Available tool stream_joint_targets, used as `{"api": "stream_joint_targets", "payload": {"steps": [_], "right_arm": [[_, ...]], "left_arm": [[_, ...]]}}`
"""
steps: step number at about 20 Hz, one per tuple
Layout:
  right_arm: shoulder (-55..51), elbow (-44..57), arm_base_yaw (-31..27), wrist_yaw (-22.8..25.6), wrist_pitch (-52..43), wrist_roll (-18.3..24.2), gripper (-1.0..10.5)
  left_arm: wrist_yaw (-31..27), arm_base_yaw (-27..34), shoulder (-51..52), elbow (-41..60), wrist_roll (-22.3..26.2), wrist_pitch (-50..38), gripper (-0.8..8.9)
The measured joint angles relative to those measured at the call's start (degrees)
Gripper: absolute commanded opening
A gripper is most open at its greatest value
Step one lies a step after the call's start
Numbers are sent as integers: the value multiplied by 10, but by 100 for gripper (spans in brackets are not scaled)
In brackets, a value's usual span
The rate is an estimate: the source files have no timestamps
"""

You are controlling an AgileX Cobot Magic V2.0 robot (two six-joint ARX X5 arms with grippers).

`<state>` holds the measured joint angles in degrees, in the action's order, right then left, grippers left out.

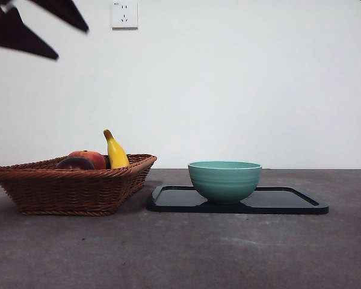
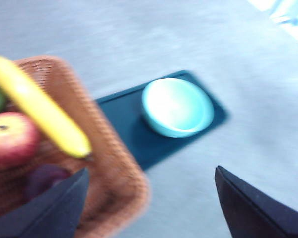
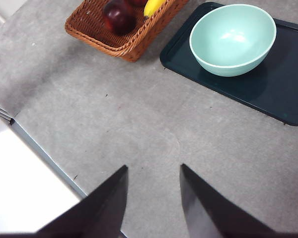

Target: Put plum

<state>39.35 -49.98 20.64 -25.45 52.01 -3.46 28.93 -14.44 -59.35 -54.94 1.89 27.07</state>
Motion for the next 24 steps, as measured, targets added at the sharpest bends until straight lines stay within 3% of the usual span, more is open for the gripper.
{"api": "stream_joint_targets", "payload": {"steps": [4, 11, 24], "right_arm": [[0, 0, 0, 0, 0, 0, 168], [0, 0, 0, 0, 0, 0, 168], [0, 0, 0, 1, -5, -17, 169]], "left_arm": [[43, -1, 75, 0, -1, 88, 404], [58, -1, 136, 0, 29, 274, 402], [58, -1, 136, 0, 47, 280, 401]]}}
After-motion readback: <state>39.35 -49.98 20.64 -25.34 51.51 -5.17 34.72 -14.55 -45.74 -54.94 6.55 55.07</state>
